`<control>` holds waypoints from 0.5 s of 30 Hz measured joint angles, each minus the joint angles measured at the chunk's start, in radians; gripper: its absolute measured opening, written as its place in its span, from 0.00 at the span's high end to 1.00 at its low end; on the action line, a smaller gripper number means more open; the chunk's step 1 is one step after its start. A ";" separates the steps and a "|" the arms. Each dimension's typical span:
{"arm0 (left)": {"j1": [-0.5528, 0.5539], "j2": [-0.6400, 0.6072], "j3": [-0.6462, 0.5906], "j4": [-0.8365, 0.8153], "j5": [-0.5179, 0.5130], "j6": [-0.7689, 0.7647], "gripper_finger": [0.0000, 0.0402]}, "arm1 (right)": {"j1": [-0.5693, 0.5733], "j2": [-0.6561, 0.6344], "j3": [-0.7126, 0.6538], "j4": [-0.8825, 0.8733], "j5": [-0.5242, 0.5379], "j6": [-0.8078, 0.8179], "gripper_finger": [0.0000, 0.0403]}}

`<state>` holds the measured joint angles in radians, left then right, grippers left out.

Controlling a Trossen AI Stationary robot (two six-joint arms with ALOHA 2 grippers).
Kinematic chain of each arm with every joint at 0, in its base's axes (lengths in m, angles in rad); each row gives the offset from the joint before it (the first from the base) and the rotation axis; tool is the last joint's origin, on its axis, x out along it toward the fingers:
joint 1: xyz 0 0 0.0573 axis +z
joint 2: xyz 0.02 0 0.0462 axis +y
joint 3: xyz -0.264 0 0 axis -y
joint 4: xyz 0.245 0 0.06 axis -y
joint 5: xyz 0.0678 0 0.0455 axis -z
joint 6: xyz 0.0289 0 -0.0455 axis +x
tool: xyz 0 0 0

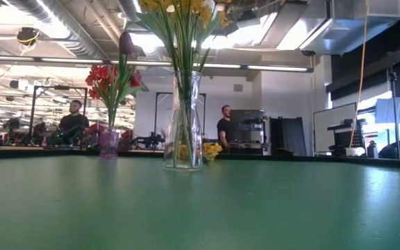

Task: Sort flowers into vase by color
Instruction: Put the red flowers into the pink vase

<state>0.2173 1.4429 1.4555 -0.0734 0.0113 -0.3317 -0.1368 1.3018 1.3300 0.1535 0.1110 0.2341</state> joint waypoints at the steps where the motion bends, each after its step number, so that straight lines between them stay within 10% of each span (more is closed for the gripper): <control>1: 0.000 0.000 0.000 0.000 0.000 0.002 0.98 | 0.000 0.000 0.000 0.000 -0.009 0.000 0.98; 15: 0.001 -0.123 -0.002 -0.009 -0.122 0.077 1.00 | 0.000 -0.008 0.000 0.032 -0.242 -0.007 0.47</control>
<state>0.2184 1.3201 1.4536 -0.0828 -0.1105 -0.2542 -0.1368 1.2934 1.3300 0.1857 -0.1310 0.2276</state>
